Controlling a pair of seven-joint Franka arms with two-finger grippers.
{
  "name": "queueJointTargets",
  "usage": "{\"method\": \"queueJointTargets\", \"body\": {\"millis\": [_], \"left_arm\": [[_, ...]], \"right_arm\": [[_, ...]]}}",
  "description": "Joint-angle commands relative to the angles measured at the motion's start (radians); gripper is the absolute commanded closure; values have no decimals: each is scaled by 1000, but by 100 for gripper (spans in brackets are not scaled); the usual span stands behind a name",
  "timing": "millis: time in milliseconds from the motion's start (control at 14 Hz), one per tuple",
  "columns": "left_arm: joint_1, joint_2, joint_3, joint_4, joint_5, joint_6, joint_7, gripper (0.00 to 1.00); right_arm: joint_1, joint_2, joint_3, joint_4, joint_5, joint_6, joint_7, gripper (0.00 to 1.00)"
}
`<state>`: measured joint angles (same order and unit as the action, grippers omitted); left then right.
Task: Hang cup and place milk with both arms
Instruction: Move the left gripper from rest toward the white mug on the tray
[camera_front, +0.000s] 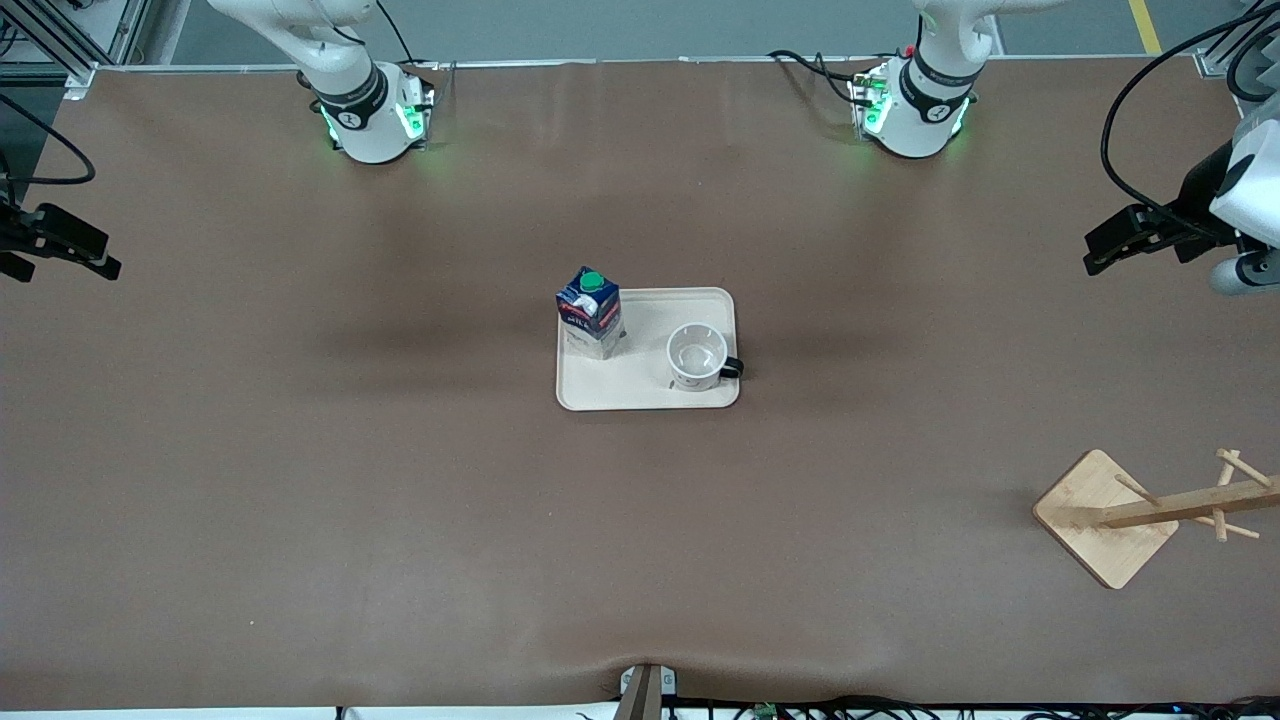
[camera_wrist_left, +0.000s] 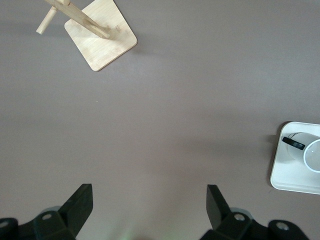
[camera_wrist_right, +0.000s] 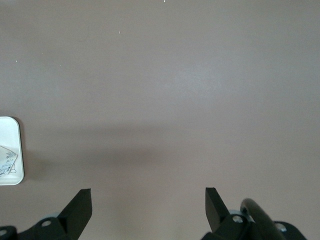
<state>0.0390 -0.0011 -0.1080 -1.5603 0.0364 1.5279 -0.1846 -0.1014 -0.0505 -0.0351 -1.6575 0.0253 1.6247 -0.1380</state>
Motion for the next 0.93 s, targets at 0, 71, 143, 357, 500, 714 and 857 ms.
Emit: {"method": "queueJointTargets", "body": {"millis": [0, 71, 143, 357, 500, 714, 857], "left_arm": [[-2, 9, 1, 20, -10, -12, 14, 0], [-4, 9, 1, 22, -10, -12, 13, 0], [-4, 9, 1, 22, -10, -12, 13, 0], [-2, 21, 1, 22, -13, -12, 13, 0], [-5, 70, 1, 23, -15, -12, 16, 0], [-5, 81, -7, 28, -16, -12, 10, 0], [-5, 82, -24, 25, -16, -12, -2, 0]], "right_arm": [[-20, -15, 11, -7, 21, -8, -9, 0], [-20, -15, 11, -7, 21, -9, -9, 0], [-20, -15, 11, -7, 21, -8, -9, 0], [-21, -15, 11, -7, 21, -8, -9, 0], [-21, -15, 11, -7, 22, -8, -9, 0], [-21, -15, 11, -7, 24, -8, -9, 0], [-21, -15, 11, -7, 24, -8, -9, 0]]}}
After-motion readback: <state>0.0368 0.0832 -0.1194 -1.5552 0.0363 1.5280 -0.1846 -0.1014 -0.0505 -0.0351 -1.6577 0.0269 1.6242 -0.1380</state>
